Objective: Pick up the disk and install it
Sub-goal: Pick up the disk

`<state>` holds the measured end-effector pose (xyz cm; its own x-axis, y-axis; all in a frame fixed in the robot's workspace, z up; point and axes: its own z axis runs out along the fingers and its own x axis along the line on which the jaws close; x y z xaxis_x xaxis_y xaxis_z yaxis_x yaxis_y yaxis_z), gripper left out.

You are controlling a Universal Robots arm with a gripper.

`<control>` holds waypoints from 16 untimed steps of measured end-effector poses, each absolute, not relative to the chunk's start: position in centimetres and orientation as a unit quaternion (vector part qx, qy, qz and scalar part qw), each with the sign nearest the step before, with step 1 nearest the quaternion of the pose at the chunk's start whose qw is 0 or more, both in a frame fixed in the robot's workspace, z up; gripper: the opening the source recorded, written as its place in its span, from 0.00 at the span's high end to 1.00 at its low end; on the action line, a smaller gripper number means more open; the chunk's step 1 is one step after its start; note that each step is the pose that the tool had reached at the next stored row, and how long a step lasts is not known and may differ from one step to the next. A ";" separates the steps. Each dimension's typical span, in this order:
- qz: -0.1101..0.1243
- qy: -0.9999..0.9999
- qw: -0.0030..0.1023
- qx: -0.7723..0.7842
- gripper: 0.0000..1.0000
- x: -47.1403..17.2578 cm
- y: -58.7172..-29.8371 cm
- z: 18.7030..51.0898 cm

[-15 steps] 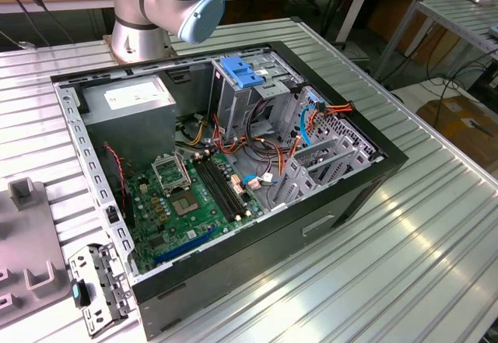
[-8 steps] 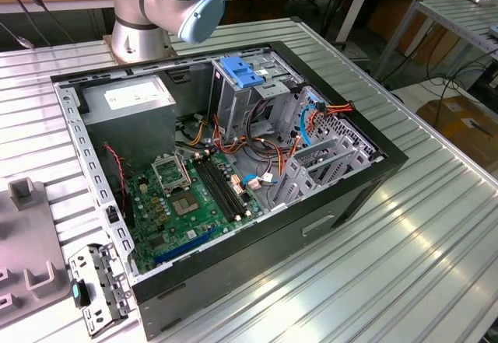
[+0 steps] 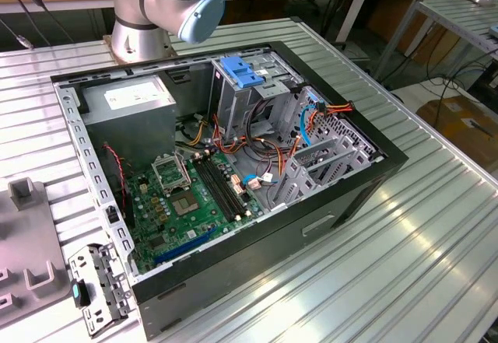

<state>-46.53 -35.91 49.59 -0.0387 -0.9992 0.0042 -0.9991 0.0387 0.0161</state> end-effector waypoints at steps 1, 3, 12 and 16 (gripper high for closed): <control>-0.004 -0.721 0.007 0.693 0.63 -46.5 -35.9 49.6; -0.004 -0.721 0.007 0.693 0.63 -46.3 -35.9 49.6; -0.004 -0.721 0.007 0.693 0.63 -46.1 -35.9 49.6; -0.004 -0.721 0.007 0.693 0.63 -46.0 -35.9 49.8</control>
<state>-46.04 -35.91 49.80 -0.0387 -0.9992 0.0044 -0.9991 0.0388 0.0161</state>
